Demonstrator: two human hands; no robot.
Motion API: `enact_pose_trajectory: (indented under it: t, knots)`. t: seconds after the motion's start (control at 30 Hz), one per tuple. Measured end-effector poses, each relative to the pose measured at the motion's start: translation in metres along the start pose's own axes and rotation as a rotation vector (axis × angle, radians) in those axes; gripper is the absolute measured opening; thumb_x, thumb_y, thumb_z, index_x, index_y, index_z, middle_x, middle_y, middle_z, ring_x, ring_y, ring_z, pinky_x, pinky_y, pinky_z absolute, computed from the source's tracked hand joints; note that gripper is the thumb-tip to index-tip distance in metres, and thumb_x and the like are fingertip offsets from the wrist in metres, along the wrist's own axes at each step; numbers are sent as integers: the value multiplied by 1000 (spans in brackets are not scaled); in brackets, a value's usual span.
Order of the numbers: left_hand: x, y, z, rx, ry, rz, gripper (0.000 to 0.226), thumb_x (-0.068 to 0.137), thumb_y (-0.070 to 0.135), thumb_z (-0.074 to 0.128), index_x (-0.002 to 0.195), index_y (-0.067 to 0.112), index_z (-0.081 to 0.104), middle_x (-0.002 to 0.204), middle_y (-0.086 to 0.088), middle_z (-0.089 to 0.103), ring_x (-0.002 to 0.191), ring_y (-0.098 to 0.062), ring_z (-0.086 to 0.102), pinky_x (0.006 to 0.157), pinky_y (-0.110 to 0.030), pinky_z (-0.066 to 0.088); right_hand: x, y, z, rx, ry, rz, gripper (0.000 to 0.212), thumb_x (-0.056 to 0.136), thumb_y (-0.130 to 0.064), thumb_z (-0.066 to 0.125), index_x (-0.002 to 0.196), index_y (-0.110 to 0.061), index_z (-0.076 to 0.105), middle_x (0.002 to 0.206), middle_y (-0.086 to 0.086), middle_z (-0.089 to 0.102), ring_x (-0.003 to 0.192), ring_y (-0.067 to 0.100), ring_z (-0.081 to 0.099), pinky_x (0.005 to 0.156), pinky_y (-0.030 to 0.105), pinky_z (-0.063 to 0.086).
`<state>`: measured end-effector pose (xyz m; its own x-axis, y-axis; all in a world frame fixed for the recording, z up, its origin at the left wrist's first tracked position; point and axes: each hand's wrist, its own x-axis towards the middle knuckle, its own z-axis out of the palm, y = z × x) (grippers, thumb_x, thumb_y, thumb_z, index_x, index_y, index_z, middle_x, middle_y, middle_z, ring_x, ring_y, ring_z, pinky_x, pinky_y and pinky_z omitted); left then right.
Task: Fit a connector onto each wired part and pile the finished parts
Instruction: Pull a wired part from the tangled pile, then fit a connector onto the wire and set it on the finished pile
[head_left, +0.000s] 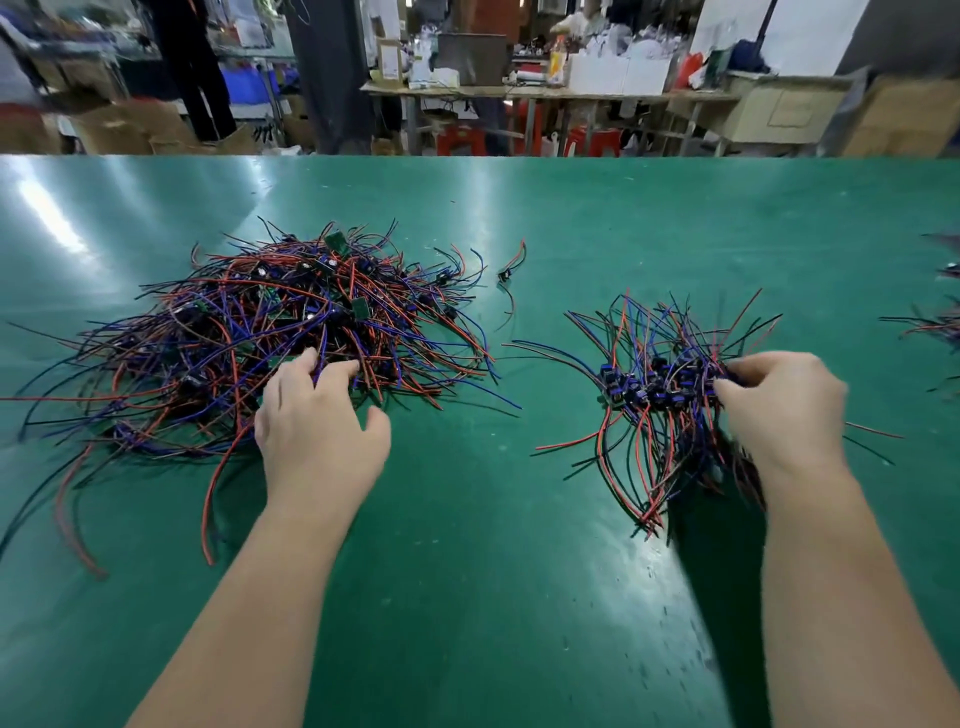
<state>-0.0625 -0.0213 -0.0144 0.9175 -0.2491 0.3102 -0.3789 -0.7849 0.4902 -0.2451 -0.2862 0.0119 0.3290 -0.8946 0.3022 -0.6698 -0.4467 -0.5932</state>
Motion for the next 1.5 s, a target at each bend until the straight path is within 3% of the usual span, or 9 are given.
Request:
enact_pose_trajectory:
  t: [0.13, 0.27, 0.4, 0.57, 0.7, 0.87, 1.03, 1.2, 1.5]
  knots:
    - [0, -5, 6, 220, -219, -120, 52, 90, 34, 54, 138, 20, 41, 157, -20, 11, 144, -34, 7, 115, -48, 9, -1, 2, 8, -86, -155, 61, 25, 82, -17, 71, 105, -7, 72, 103, 15, 71, 99, 32, 61, 83, 30, 45]
    - [2, -8, 4, 295, -187, -140, 36, 94, 31, 49, 127, 16, 52, 144, -12, 36, 130, -34, 26, 106, -46, 24, 2, 0, 10, -249, -275, 36, 33, 88, -30, 64, 81, 1, 73, 83, 21, 67, 75, 33, 54, 66, 29, 39]
    - [7, -13, -1, 337, -115, -110, 29, 93, 25, 50, 120, 21, 60, 128, -6, 51, 117, -32, 38, 97, -42, 28, 3, 2, 13, -359, -362, 39, 45, 95, -35, 52, 76, 3, 65, 109, 24, 54, 84, 37, 56, 77, 35, 47]
    - [6, -5, -6, -19, 168, 76, 23, 89, 14, 56, 100, 27, 72, 107, 1, 67, 103, -26, 54, 91, -40, 31, -5, -6, 16, -424, -319, -17, 36, 94, -35, 51, 115, -9, 64, 126, 20, 45, 113, 41, 48, 96, 42, 43]
    - [-8, 19, -10, -655, 126, 279, 24, 87, 1, 62, 96, 22, 70, 91, 11, 66, 81, -8, 63, 75, -21, 50, -27, -32, 17, 131, -167, -227, 23, 86, -14, 60, 105, -14, 72, 102, 8, 69, 88, 20, 63, 78, 25, 42]
    - [-33, 43, -6, -993, -273, 276, 32, 89, -5, 59, 104, 22, 68, 98, -1, 70, 79, -12, 67, 73, -17, 49, -72, -73, 31, 849, -792, -199, 15, 92, -9, 59, 93, -19, 70, 77, 1, 71, 61, 11, 64, 53, 17, 47]
    - [-41, 53, -7, -1414, -553, 90, 43, 87, -1, 55, 123, 23, 55, 113, 2, 69, 83, -8, 66, 69, -20, 54, -82, -80, 41, 1120, -815, -97, 10, 79, -16, 67, 86, -12, 72, 62, -2, 62, 53, 6, 52, 50, 16, 39]
    - [-39, 57, -14, -1695, -670, -83, 55, 77, 8, 55, 128, 28, 48, 116, 2, 68, 65, -11, 68, 55, -18, 54, -84, -82, 42, 1385, -1010, 111, 19, 70, -16, 66, 85, -12, 77, 69, -3, 67, 53, 1, 55, 52, 12, 39]
    - [-43, 59, -12, -1628, -605, -102, 55, 69, 13, 64, 120, 28, 52, 115, -3, 58, 71, -7, 67, 53, -17, 52, -85, -84, 43, 1481, -1030, 236, 12, 67, -14, 65, 70, -12, 76, 63, 1, 65, 52, 6, 59, 55, 17, 49]
